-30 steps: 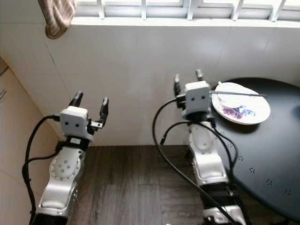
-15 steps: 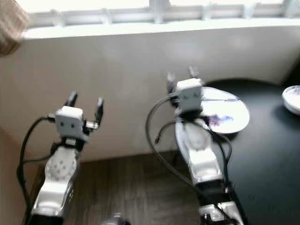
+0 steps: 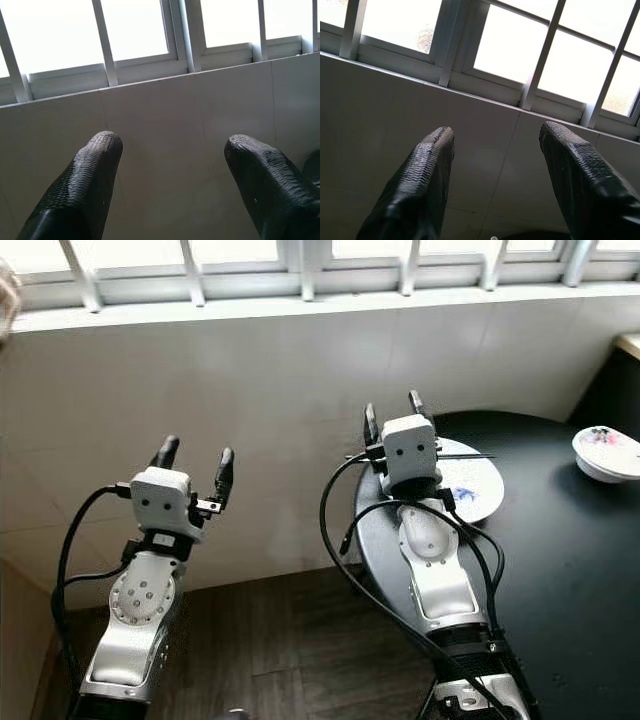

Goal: Kitchen organization

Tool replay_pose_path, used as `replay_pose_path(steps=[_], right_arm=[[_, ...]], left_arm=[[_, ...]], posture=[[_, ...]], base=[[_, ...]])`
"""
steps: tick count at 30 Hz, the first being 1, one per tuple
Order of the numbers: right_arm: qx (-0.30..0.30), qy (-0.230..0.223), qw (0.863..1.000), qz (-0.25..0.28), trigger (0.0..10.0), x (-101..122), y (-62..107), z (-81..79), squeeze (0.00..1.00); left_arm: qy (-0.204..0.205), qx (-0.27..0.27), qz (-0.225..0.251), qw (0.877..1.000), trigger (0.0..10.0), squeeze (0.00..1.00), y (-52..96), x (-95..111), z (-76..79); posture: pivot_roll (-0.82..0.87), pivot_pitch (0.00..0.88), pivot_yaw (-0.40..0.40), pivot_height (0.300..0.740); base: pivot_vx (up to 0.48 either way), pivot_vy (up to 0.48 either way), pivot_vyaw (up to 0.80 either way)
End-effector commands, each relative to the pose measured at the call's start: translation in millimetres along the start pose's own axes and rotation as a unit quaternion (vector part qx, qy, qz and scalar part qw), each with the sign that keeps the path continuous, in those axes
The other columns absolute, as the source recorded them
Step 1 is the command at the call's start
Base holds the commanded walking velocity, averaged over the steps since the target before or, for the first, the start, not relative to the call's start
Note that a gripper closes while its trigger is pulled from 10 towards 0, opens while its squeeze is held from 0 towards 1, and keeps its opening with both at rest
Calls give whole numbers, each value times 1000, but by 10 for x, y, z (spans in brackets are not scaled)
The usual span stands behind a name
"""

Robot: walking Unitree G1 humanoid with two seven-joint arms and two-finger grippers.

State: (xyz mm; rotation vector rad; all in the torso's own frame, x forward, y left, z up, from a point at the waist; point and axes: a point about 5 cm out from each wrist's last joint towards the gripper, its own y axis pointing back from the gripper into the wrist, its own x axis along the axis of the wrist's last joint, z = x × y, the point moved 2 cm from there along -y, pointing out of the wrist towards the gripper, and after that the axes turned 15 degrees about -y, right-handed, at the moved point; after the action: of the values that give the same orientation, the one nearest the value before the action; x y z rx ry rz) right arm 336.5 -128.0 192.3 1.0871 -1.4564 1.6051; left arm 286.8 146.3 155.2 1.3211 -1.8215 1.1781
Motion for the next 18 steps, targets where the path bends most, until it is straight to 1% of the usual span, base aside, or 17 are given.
replay_pose_path(steps=[1,8,10,18], right_arm=[[-7,10,1000,-8,10000,-23,-11,36,0],[-7,14,1000,-8,10000,-23,-7,32,0],[-7,14,1000,-8,10000,-23,-7,33,0],[-9,21,1000,-11,10000,-37,-7,34,0]], left_arm=[[4,-4,-2,1000,10000,0,-13,6,4],[3,-9,-1,1000,10000,0,-10,10,12],[4,-6,-1,1000,10000,0,-9,9,7],[-5,-9,10,1000,10000,0,-4,38,7]], posture=[[33,12,-41,740],[31,15,-38,740],[31,15,-38,740],[33,14,-38,740]], base=[[0,431,0],[0,480,0],[0,277,0],[0,0,0]])
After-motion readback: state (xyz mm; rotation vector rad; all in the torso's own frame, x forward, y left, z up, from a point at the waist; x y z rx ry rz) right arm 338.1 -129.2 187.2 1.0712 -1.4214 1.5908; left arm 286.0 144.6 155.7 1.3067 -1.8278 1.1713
